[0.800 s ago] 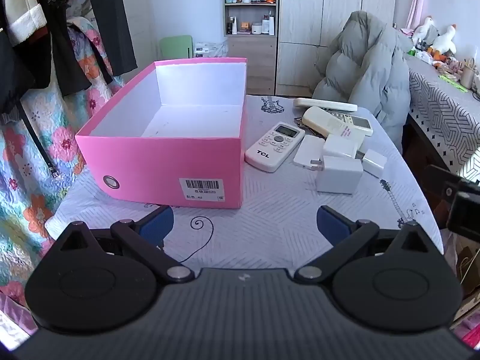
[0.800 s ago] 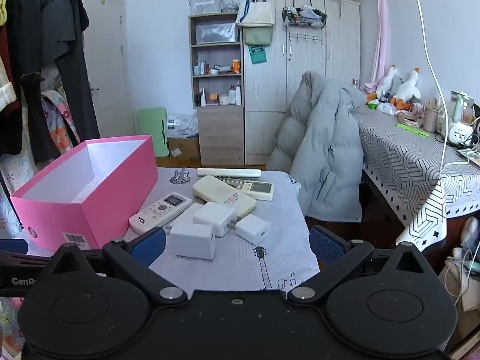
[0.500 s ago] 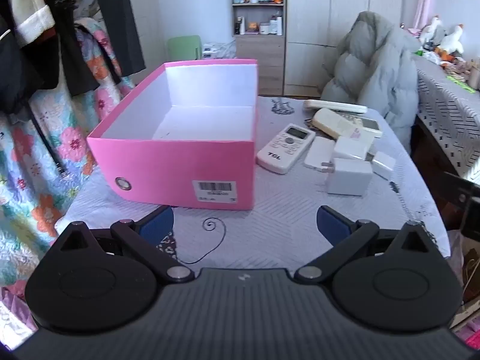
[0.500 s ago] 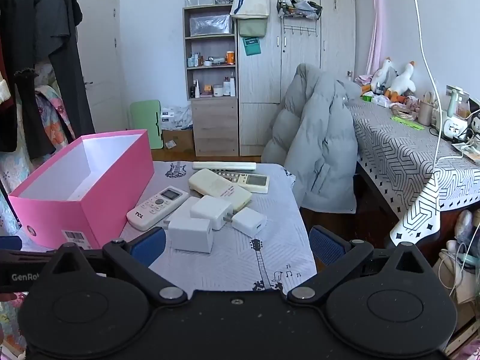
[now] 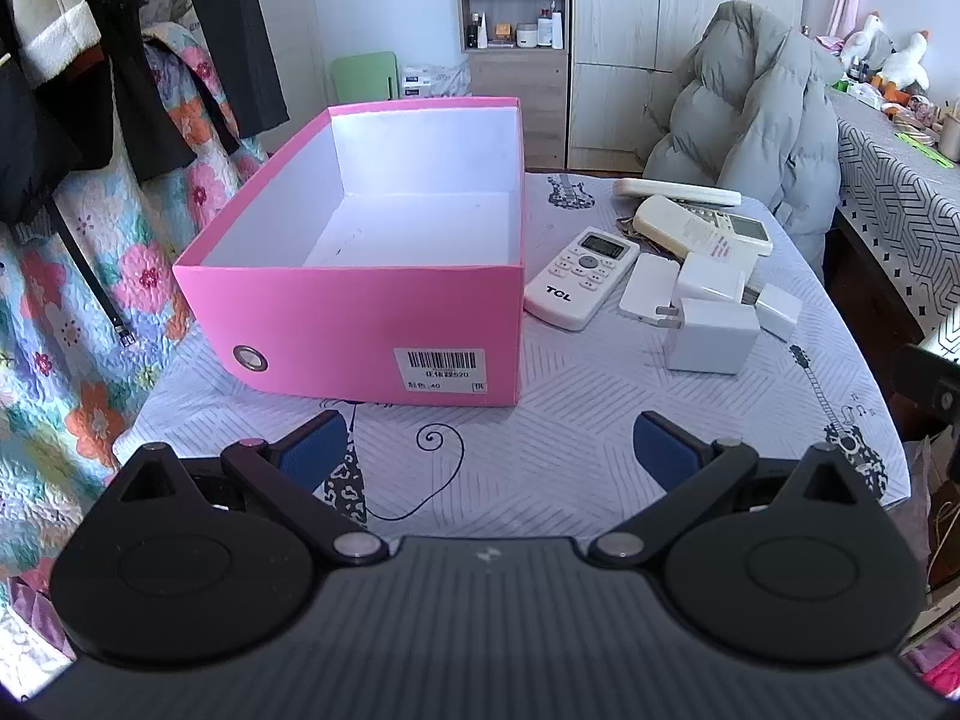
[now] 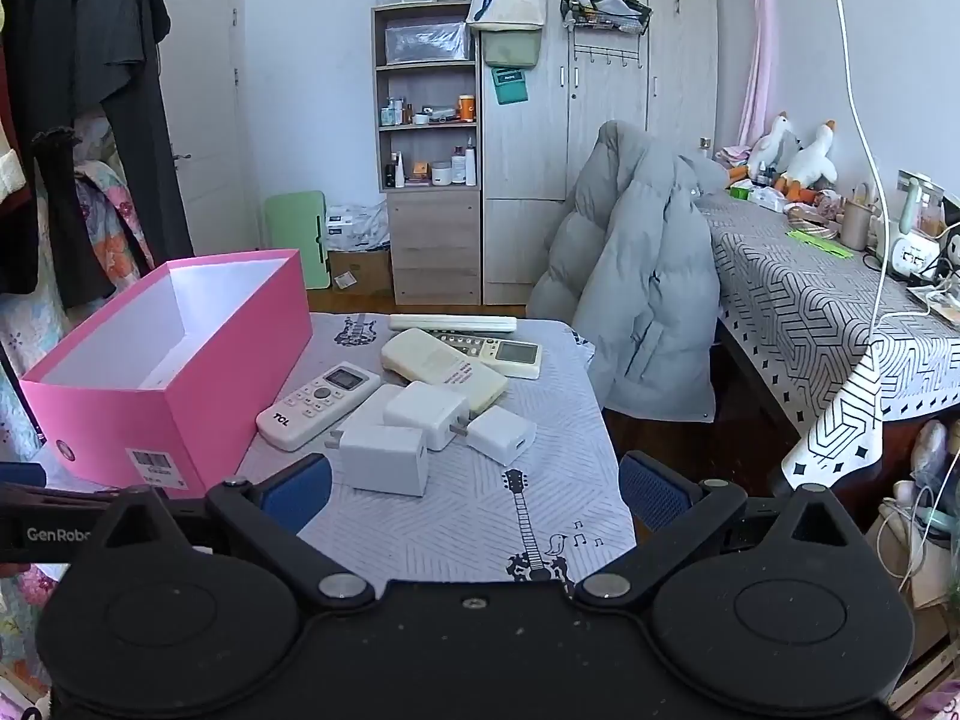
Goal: Organize rigid objects
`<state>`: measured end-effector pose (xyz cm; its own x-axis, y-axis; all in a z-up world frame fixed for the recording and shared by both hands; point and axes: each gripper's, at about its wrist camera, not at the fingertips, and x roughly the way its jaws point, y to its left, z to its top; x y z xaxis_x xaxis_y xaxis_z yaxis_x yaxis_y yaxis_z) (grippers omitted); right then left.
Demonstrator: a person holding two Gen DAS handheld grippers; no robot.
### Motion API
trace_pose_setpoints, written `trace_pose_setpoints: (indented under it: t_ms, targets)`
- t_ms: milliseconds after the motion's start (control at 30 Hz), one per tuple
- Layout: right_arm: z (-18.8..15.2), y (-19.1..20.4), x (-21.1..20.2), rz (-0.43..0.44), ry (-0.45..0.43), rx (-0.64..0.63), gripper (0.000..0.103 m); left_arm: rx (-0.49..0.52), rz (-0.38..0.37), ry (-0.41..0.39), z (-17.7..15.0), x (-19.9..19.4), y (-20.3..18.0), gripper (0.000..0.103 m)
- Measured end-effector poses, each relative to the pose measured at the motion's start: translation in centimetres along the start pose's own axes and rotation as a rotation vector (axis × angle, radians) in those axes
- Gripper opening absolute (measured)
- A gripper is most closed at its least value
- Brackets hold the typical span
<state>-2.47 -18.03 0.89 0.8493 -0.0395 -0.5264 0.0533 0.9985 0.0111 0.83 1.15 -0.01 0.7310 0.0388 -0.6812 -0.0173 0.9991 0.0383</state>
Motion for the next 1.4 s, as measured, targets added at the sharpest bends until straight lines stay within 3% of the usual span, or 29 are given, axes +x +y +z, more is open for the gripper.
trace_pose_setpoints:
  t_ms: [333,1400]
  targets:
    - [-0.2,0.0,0.1,0.000,0.002,-0.001,0.103,0.018,-0.049,-0.018,-0.1,-0.7,-0.2,0.103]
    - [-0.6,0.3,1.0,-0.004,0.026,0.000,0.103,-0.009,0.002,0.027,-0.7,0.7,1.0,0.103]
